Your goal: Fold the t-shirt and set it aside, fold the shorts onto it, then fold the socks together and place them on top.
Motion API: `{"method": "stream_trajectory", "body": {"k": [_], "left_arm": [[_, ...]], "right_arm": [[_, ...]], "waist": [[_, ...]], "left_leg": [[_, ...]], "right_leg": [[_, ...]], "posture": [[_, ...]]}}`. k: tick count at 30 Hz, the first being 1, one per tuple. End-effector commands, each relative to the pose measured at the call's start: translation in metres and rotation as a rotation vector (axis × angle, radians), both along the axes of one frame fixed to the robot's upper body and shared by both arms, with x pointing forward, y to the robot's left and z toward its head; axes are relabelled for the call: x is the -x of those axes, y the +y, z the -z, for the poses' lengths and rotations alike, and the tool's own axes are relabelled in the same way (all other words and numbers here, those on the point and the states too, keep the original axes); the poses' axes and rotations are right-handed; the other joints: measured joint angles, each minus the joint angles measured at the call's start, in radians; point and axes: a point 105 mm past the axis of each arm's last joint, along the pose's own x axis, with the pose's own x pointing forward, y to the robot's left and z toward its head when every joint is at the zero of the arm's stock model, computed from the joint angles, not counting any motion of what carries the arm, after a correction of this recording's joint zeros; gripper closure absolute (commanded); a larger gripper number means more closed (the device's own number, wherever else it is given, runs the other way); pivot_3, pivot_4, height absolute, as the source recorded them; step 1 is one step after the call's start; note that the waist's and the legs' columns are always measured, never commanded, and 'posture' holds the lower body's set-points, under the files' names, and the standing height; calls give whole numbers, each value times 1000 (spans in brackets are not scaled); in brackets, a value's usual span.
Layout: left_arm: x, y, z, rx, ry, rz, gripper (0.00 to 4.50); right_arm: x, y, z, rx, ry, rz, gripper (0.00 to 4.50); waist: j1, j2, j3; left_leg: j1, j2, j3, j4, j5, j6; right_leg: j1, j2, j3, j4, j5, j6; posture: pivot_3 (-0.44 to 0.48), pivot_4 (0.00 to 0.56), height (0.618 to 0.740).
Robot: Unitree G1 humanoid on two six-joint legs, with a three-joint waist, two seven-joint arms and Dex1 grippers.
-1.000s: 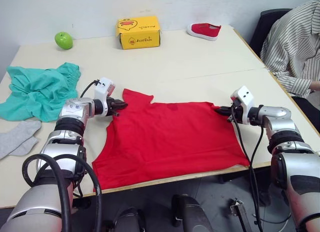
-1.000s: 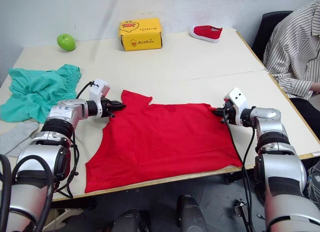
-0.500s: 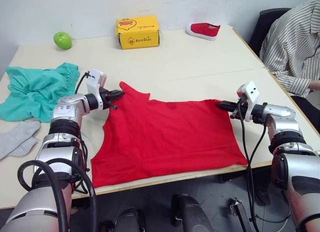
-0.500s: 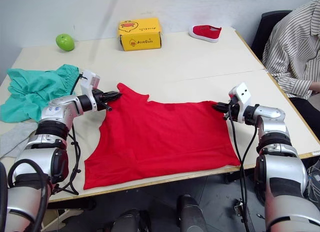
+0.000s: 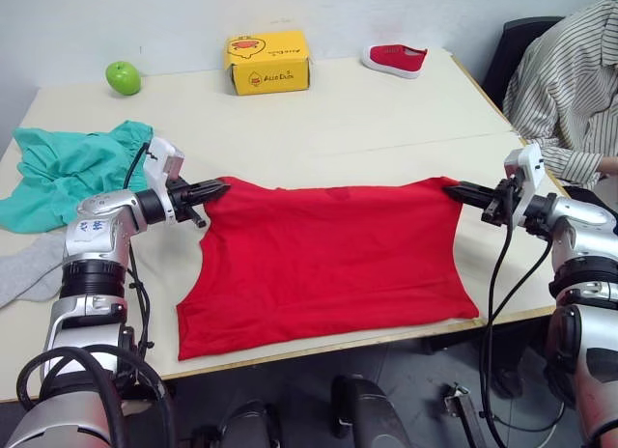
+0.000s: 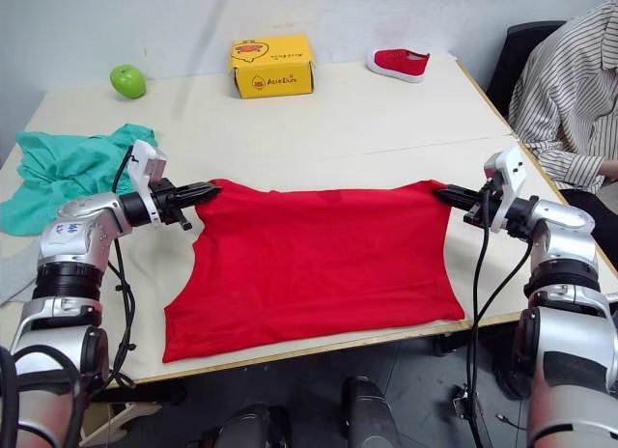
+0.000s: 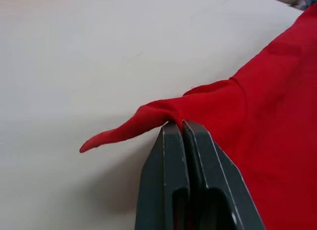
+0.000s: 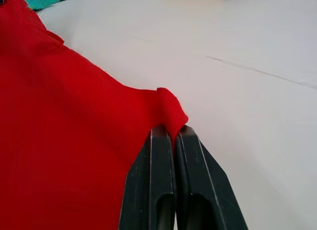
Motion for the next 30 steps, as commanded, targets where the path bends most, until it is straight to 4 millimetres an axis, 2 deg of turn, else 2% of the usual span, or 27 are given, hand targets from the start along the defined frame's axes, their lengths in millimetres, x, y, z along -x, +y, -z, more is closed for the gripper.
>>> {"method": "stream_trajectory", "body": {"k": [1,9,16,19,24,27,30], "left_arm": [[17,3,-20,5,-76,30,4487],[58,13,15,-95,-1,-27,4487],[72,15,42,-134,54,-34,4487],[77,16,44,-143,84,-11,3844],[81,28,34,-96,183,-6,2200],[73,38,14,-24,246,-35,1221],[53,43,5,25,298,-107,258]], "right_arm": [[9,-10,-15,-19,-57,1,4500],[32,-11,25,35,13,-1,4500],[44,-9,56,180,33,11,4500],[54,-8,65,203,70,-26,3858],[60,-17,56,261,58,-35,2103],[64,-29,42,300,68,-41,1049],[61,-33,30,310,57,-32,9]], "waist": [[0,0,0],[7,0,0],[17,0,0],[24,0,0],[27,0,0],[32,0,0],[36,0,0]], "left_leg": [[0,0,0,0,0,0],[2,0,-3,0,0,0],[4,0,-3,0,-1,0],[4,0,-3,0,-1,-1],[4,0,-3,0,-1,-1],[4,0,-3,0,-1,0],[4,-1,-3,0,-1,0]], "right_leg": [[0,0,1,0,0,0],[0,-1,5,-3,0,0],[0,-1,5,-3,0,-1],[0,-1,5,-3,-1,-1],[0,-1,4,-3,-1,-2],[0,-1,4,-3,-1,-2],[0,-1,2,-2,-1,-2]], "posture": [[0,150,740],[0,150,740],[0,150,740],[0,150,740],[0,150,740],[0,150,740],[0,150,740]]}}
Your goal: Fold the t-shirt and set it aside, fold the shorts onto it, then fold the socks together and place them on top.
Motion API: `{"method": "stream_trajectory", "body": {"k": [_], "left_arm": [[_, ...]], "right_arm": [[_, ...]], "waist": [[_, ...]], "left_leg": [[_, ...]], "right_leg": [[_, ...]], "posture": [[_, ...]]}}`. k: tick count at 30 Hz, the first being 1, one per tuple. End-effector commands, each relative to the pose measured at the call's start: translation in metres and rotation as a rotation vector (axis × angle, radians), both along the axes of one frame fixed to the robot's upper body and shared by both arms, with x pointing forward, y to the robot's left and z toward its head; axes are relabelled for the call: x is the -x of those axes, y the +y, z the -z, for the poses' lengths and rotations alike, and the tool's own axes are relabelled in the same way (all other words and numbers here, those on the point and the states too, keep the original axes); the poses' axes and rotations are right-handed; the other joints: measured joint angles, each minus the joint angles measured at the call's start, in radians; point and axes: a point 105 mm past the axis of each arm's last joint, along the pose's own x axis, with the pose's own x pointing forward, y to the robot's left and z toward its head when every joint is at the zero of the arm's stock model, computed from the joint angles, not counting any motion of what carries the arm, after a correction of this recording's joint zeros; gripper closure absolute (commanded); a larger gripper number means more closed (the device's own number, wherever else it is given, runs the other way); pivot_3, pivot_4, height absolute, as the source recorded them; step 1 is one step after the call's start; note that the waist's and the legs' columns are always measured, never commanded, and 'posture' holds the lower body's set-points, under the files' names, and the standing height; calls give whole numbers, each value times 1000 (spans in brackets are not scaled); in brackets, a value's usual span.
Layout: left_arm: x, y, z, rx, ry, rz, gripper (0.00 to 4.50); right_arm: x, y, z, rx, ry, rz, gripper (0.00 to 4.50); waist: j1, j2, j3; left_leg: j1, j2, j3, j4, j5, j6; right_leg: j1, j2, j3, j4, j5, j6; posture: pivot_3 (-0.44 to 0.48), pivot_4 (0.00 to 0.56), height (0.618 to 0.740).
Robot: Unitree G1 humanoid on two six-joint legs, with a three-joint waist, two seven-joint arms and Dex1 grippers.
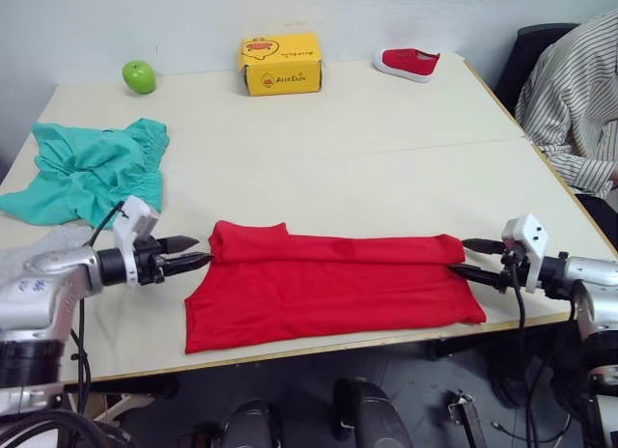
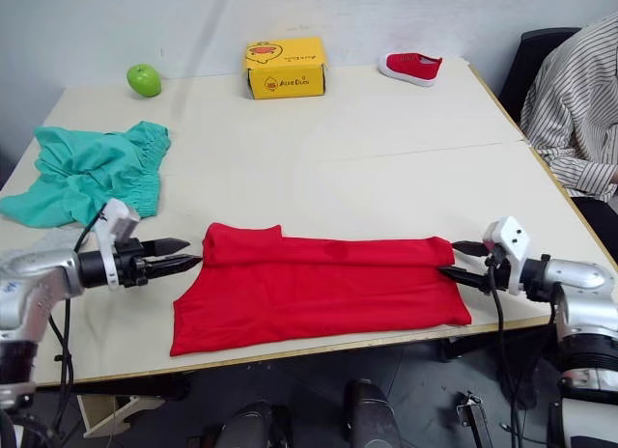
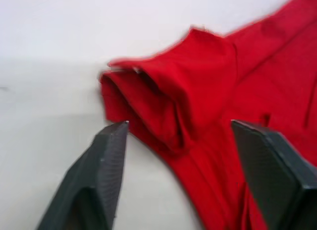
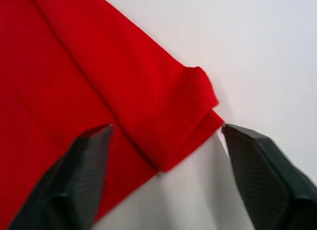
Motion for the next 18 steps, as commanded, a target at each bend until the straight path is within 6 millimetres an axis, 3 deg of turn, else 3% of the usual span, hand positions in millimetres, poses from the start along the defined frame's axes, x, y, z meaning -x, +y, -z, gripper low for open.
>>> {"method": "stream_trajectory", "body": {"k": [1,5,13,18], "left_arm": [[-18,5,-12,50,39,-80,258],[-46,-9,-7,72,100,-114,258],[-66,-38,12,-15,137,-33,258],[-70,-45,10,-24,95,6,1508]], "right_arm": [[-5,-2,-25,6,-56,-11,9],[-12,4,-29,11,-64,-32,9],[-26,12,-23,39,-35,-48,9],[-33,16,-13,48,-24,-45,0]], "waist": [[0,0,0],[-1,0,0],[-9,-2,1],[-9,-2,1]], "left_leg": [[0,0,0,0,0,0],[1,0,2,0,0,0],[0,0,6,1,0,0],[0,0,6,1,0,0]], "right_leg": [[0,0,-1,0,0,0],[0,1,-2,1,0,0],[0,2,-2,0,0,0],[0,2,-2,0,0,0]], "posture": [[0,150,740],[0,150,740],[0,150,740],[0,150,740]]}}
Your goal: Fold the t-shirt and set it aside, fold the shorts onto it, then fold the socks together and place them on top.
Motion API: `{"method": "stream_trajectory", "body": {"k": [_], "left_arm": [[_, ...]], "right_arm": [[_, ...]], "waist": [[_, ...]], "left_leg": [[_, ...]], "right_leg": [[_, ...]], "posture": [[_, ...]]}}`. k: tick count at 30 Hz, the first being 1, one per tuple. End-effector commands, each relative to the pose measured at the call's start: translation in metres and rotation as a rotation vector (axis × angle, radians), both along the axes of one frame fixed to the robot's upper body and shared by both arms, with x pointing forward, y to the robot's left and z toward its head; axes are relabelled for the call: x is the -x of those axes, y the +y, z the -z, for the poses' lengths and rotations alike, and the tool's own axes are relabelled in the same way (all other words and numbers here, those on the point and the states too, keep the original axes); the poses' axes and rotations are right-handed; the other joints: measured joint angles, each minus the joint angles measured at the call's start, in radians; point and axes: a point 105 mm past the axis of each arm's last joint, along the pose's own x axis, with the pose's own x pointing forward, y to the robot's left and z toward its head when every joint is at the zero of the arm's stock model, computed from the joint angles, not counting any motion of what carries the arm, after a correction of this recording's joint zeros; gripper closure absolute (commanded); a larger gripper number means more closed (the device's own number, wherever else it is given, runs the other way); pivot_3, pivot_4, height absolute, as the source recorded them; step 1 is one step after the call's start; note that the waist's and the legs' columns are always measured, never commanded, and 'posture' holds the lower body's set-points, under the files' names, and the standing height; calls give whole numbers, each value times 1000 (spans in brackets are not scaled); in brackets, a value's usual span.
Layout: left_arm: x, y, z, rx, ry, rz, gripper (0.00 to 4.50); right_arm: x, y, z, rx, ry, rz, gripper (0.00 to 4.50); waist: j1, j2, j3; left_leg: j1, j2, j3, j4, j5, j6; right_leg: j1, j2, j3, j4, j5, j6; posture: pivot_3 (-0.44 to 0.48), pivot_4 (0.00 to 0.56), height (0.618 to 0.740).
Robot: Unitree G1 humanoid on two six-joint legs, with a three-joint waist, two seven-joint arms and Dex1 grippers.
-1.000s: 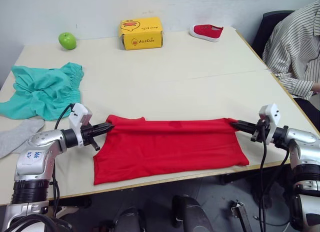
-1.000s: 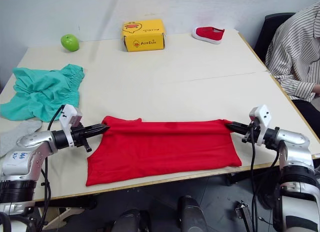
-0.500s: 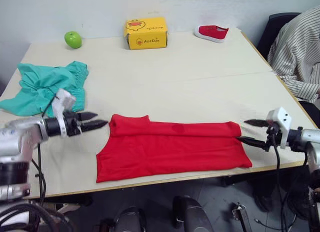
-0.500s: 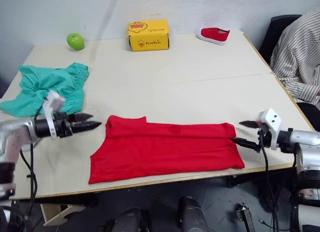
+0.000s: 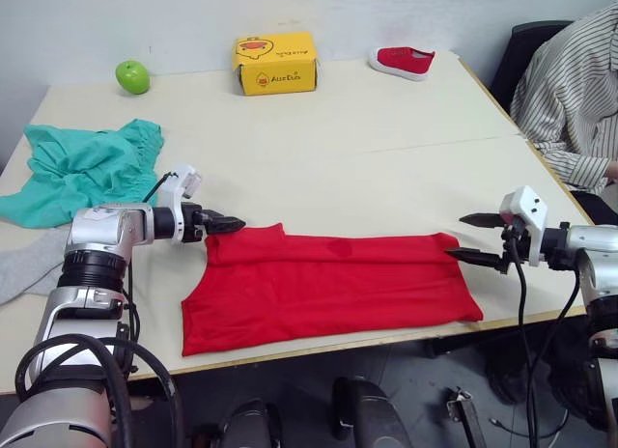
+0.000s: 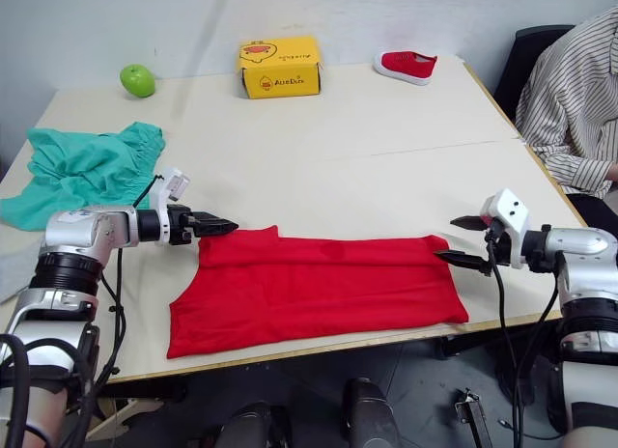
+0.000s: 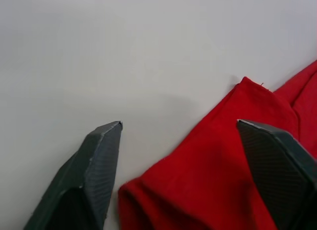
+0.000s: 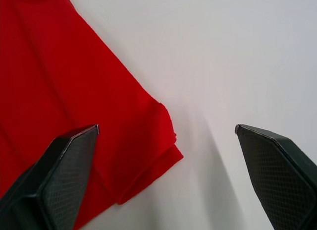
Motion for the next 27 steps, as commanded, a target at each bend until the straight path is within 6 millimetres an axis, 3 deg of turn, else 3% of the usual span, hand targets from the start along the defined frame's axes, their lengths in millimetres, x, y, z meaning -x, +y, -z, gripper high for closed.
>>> {"method": "stream_trajectory", "body": {"k": [1,4,6,9,17,27], "left_arm": [[-4,-2,-12,-15,-72,29,1856],[-5,-2,-14,-7,-90,29,2859],[-4,-3,-15,-9,-103,46,3506],[-3,-3,-16,-19,-143,73,4496],[-2,-5,-22,-5,-203,102,4500],[14,-4,-46,-20,-484,248,4500]], "right_arm": [[-5,1,-3,3,-22,3,0],[-8,3,-1,8,-23,-2,0],[-8,6,-1,17,-36,-21,409],[-9,10,-6,29,-84,-52,1368],[-6,7,-4,36,-75,-58,4332],[-2,3,-23,46,-247,-72,4462]], "waist": [[0,0,0],[1,0,0],[1,0,0],[0,0,0],[0,0,0],[0,0,0]], "left_leg": [[0,0,0,0,0,0],[0,0,0,0,0,0],[0,0,0,0,0,0],[0,0,0,0,0,0],[0,0,0,0,0,0],[0,0,-1,0,0,0]], "right_leg": [[0,0,0,0,0,0],[0,0,0,0,0,0],[0,0,0,0,0,0],[0,0,0,0,0,0],[0,0,0,1,0,0],[0,-1,0,0,0,0]], "posture": [[0,150,740],[0,150,740],[0,150,740],[0,150,740],[0,150,740],[0,150,740]]}}
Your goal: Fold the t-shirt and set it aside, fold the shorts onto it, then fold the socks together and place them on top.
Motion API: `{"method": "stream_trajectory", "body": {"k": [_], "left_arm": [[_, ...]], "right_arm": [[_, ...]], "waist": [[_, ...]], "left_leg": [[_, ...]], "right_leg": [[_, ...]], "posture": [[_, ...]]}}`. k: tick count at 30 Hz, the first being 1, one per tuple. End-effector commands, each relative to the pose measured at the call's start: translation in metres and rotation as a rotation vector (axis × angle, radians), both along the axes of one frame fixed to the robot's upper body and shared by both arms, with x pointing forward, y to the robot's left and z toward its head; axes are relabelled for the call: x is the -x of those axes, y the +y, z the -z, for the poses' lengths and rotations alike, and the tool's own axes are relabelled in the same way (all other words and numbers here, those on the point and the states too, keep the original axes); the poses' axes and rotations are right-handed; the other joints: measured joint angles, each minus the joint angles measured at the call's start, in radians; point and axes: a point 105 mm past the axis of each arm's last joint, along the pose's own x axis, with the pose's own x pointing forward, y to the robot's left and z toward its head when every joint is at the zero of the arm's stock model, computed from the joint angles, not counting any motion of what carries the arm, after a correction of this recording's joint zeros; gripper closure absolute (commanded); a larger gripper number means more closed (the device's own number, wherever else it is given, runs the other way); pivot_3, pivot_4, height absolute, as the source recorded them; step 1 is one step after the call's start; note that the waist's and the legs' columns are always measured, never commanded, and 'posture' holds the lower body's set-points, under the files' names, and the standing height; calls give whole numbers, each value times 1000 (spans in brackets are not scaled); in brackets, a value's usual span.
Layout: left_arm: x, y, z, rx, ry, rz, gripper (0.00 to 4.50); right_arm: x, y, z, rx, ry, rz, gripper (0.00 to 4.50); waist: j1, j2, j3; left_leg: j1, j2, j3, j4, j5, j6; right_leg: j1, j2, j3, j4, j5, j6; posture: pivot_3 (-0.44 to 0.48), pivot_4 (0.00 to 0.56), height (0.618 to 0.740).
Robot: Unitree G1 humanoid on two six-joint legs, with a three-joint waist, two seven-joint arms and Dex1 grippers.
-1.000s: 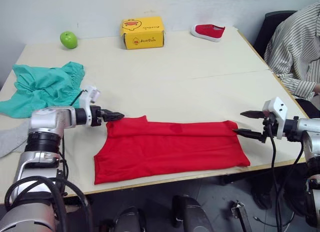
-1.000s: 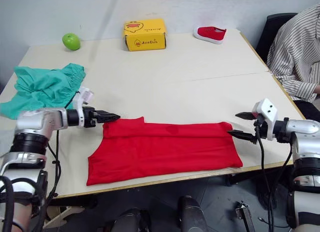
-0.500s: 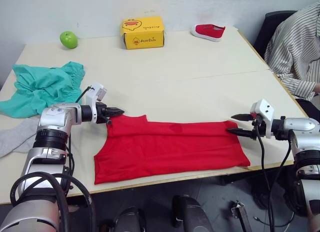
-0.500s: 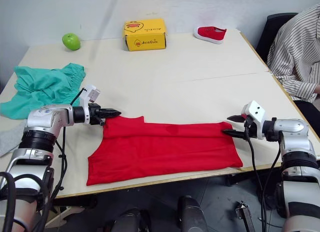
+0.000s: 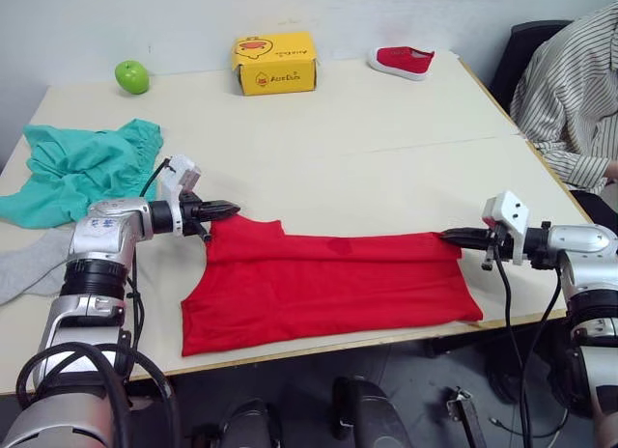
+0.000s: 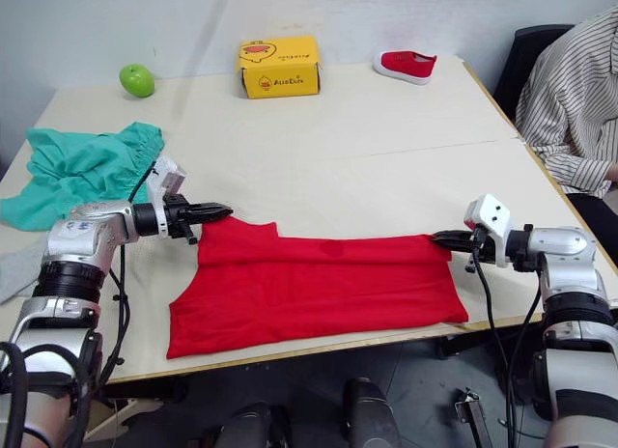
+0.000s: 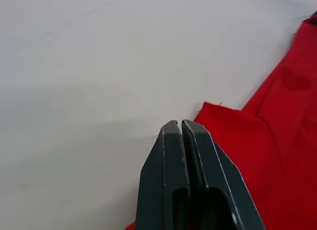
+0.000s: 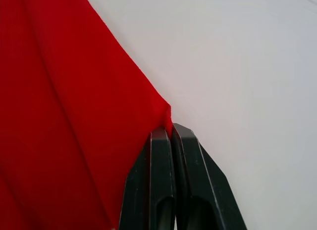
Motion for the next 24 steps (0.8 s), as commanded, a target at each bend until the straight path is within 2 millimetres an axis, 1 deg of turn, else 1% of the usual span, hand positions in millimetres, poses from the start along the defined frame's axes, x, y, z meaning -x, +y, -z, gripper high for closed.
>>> {"method": "stream_trajectory", "body": {"k": [1,4,5,7,9,11,14,16,18,20,22,24], "left_arm": [[8,2,-27,-7,-173,63,4500],[18,3,-32,-38,-312,115,4500],[24,3,-31,-65,-353,141,4500],[38,4,-28,-114,-440,201,4500],[47,7,-23,-164,-483,220,4500],[53,13,-20,-200,-510,206,4500],[58,25,-21,-236,-605,126,4500],[64,29,-17,-280,-652,105,4500],[74,29,-8,-333,-676,125,4500],[85,26,4,-372,-685,164,4500],[93,22,11,-402,-705,187,4500],[102,22,20,-481,-753,233,4500]], "right_arm": [[2,-6,-25,-8,-131,5,4462],[10,-4,-28,10,-234,-21,4462],[13,-3,-31,28,-299,-27,4462],[18,-3,-31,21,-346,-20,4462],[22,-3,-33,37,-422,-9,4462],[30,-2,-28,57,-458,-10,4462],[40,-2,-16,87,-489,3,4462],[45,-3,-11,111,-527,20,4462],[51,-1,-4,127,-543,19,4462],[59,1,4,171,-566,0,4462],[65,1,11,207,-590,-5,4462],[70,2,18,235,-600,-16,4462]], "waist": [[0,0,0],[1,0,0],[2,0,0],[0,0,0],[0,0,0],[1,0,0],[2,0,0],[2,0,0],[1,0,0],[0,0,0],[1,0,0],[1,0,0]], "left_leg": [[0,0,0,0,0,0],[0,0,-1,0,0,0],[0,0,-1,0,0,0],[0,0,-1,0,0,0],[0,0,-2,0,0,0],[1,0,-2,0,0,0],[1,0,-3,0,0,0],[1,0,-4,0,0,0],[1,0,-4,-1,-1,1],[1,0,-4,-1,-1,1],[1,0,-4,-2,-1,1],[1,1,-3,-2,-1,0]], "right_leg": [[0,0,0,0,0,0],[0,0,0,0,0,0],[0,0,0,0,0,0],[0,-1,0,-1,0,0],[0,-1,1,0,0,0],[0,-1,1,0,0,0],[0,-1,2,0,0,0],[0,-2,3,0,0,0],[0,-2,3,-1,0,0],[0,-2,3,-1,0,0],[0,-2,3,-1,0,0],[0,-2,3,-1,0,0]], "posture": [[0,150,740],[0,150,740],[0,150,740],[0,150,740],[0,150,740],[0,150,740],[0,150,740],[0,150,740],[0,150,740],[0,150,740],[0,150,740],[0,150,740]]}}
